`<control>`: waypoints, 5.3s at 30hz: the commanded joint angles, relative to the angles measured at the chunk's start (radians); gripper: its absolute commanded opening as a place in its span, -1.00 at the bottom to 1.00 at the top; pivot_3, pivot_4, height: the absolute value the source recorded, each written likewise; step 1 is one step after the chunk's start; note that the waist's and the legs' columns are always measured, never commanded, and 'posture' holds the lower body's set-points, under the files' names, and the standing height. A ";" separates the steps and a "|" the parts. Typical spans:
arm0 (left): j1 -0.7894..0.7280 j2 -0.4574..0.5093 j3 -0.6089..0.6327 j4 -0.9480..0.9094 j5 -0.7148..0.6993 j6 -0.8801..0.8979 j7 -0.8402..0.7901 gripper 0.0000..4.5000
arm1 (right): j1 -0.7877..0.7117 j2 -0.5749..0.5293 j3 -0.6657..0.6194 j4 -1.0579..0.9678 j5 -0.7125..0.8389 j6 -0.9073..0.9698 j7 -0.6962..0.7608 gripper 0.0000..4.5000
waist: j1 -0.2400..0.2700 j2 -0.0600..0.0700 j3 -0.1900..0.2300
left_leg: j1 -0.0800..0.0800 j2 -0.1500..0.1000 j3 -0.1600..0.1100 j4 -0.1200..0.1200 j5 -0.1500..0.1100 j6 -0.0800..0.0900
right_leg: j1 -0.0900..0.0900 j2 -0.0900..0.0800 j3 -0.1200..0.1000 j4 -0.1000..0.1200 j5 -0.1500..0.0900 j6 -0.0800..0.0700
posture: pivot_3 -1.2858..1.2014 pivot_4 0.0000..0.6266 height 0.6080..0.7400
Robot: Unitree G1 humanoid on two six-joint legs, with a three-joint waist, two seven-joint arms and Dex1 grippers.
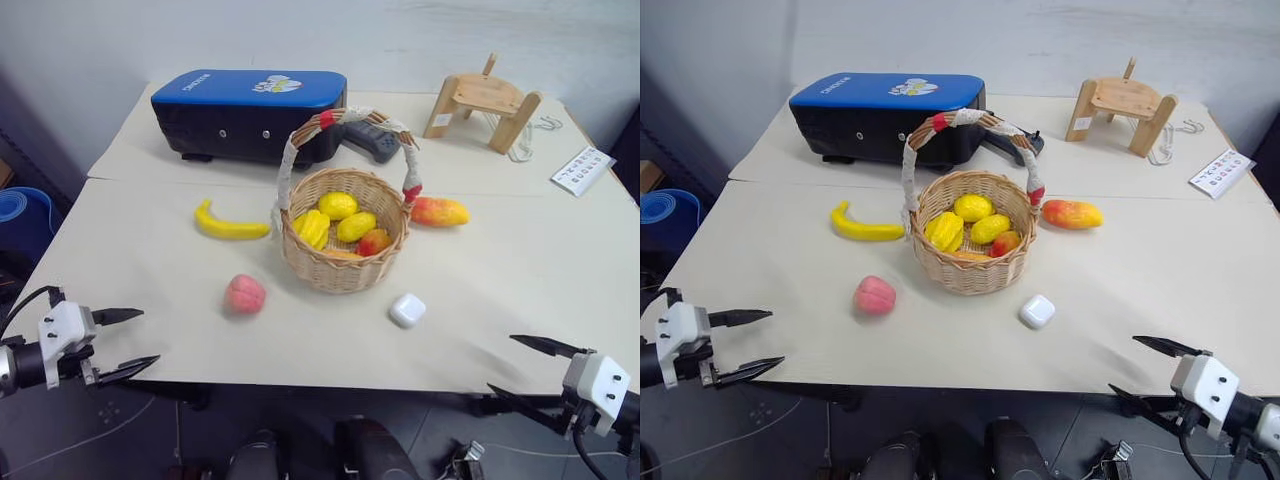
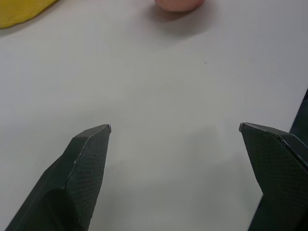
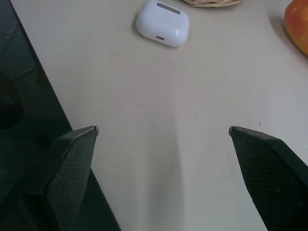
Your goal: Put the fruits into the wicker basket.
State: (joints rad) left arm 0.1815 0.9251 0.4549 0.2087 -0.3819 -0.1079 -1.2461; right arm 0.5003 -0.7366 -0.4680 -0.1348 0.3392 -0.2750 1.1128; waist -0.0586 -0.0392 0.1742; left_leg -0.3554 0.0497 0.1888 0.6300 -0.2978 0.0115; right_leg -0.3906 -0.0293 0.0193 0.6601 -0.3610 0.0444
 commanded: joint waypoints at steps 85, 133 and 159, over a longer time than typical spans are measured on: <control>-0.559 -0.119 -0.262 -0.313 -0.242 0.475 0.047 1.00 | -0.408 0.046 -0.192 0.171 0.228 0.351 -0.461 1.00 | 0.000 0.017 0.006 | -0.012 0.002 -0.017 0.017 0.007 0.000 | -0.001 0.004 -0.013 0.011 -0.004 -0.001 | 0.03 -0.52 1.00; -0.930 -0.200 -0.603 0.373 0.189 0.001 -0.263 1.00 | -0.234 0.080 0.293 -0.493 0.279 0.374 -0.192 1.00 | 0.032 0.000 0.000 | -0.016 -0.001 -0.023 0.021 0.003 0.004 | -0.001 -0.012 -0.038 0.012 -0.005 -0.003 | 0.03 -0.52 1.00; -0.978 -0.557 -0.488 -0.243 -0.041 0.573 0.432 0.03 | -0.199 0.289 0.129 -0.538 0.390 0.416 -0.517 1.00 | 0.048 0.002 -0.001 | -0.015 -0.004 -0.031 0.023 0.004 0.004 | 0.005 -0.012 -0.038 0.011 -0.006 0.000 | 0.03 -0.52 1.00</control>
State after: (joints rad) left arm -0.8122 0.3763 -0.0142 0.0070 -0.4603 0.4681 -0.8859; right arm 0.3039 -0.4551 -0.3177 -0.6283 0.7059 0.1500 0.6194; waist -0.0104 -0.0370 0.1732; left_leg -0.3706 0.0455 0.1581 0.6525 -0.2932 0.0157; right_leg -0.3856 -0.0407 -0.0179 0.6715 -0.3668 0.0445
